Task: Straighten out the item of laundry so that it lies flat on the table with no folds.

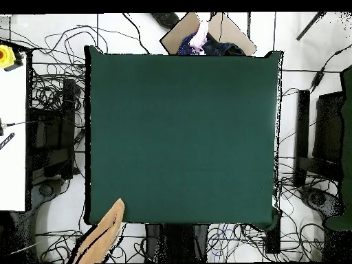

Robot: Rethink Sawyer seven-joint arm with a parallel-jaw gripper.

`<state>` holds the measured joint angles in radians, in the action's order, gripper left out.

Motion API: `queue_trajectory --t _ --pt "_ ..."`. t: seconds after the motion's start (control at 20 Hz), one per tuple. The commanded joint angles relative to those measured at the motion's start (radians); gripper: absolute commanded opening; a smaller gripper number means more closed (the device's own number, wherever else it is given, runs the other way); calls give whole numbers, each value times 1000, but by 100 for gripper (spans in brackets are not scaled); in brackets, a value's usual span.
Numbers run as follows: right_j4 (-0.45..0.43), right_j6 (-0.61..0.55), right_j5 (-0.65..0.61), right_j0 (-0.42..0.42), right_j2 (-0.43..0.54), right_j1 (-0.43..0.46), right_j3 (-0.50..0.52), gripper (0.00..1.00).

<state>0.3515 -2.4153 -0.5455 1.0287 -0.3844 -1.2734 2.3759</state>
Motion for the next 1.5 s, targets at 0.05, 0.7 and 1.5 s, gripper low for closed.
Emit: queue_trajectory --t 0.05,0.7,1.5 --pt "5 -441 -146 85 -175 -233 220 0" --pt "32 -549 -103 203 -169 -314 275 0" --pt "99 -520 7 192 -93 -304 365 0"
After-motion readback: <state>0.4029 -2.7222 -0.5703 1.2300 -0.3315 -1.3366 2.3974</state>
